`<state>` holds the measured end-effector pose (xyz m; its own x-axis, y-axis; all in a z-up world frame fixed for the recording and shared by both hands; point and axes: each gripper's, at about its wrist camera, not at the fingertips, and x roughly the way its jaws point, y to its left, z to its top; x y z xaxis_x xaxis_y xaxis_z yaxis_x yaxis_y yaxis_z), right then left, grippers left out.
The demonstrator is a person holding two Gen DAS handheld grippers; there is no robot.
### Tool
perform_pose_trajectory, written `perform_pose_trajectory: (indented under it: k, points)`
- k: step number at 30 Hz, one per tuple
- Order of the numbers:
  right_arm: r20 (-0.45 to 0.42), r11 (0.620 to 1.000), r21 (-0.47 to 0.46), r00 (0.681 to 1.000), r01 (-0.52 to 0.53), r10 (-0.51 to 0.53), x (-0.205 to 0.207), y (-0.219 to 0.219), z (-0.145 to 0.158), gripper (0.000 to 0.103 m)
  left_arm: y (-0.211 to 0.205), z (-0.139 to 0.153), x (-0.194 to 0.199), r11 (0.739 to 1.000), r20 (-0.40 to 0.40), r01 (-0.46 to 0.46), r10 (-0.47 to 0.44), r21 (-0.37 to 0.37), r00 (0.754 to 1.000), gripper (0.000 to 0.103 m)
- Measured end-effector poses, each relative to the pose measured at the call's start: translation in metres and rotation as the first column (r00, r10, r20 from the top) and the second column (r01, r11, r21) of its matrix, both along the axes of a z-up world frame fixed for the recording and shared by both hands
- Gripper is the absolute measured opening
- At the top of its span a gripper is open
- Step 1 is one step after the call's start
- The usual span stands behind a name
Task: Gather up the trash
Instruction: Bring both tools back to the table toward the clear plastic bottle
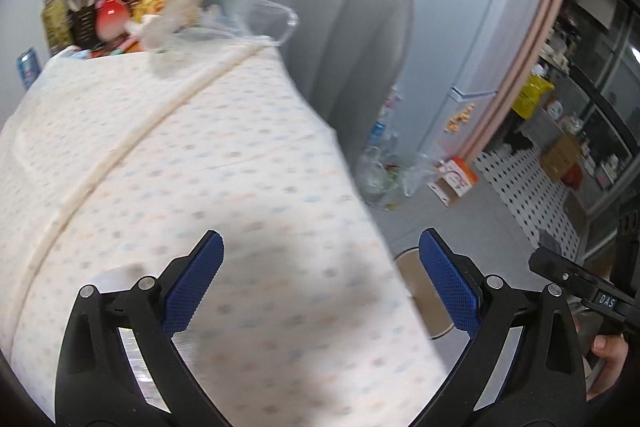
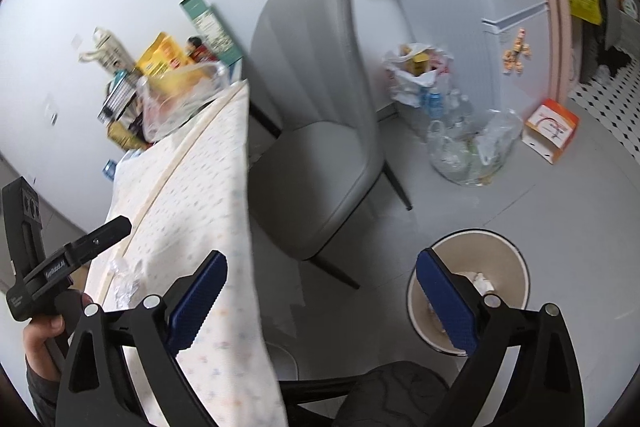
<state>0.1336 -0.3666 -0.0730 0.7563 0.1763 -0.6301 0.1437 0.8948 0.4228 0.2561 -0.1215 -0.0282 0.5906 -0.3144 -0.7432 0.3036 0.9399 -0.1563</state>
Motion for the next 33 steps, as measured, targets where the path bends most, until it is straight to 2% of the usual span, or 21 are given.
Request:
perform_pose_trajectory:
  k: [11,20,25,29,31,33]
  points:
    - [-0.022,0.992,-0.05,0.993,-0.119,0.118,0.025,0.079,0.007,0.092,0.088,-0.004,-0.002,0.993,0.002,-0.118,0.118,-0.021,0.993,0.097]
    - [-0.04,0.978,-0.08,0.981,-0.193,0.19,0.032,0.126,0.008,0.092,0.131,-0.025,0.008,0.983,-0.042,-0.184,0.185,0.007,0.982,0.096]
    - [-0.05,0.972,-0.098,0.977,-0.212,0.208,0.033,0.142,0.01,0.092,0.151,-0.038,0.018,0.978,-0.077,-0.207,0.207,0.002,0.975,0.089]
    - [-0.052,0.969,-0.109,0.975,-0.221,0.217,0.033,0.152,0.011,0.092,0.166,-0.051,0.026,0.972,-0.147,-0.232,0.226,-0.027,0.963,0.087]
    - [-0.056,0.968,-0.113,0.974,-0.224,0.219,0.035,0.157,0.009,0.092,0.173,-0.055,0.027,0.969,-0.167,-0.245,0.237,-0.029,0.957,0.078]
    - [-0.064,0.966,-0.115,0.972,-0.232,0.226,0.036,0.164,0.008,0.091,0.179,-0.057,0.026,0.967,-0.182,-0.25,0.236,-0.057,0.954,0.074]
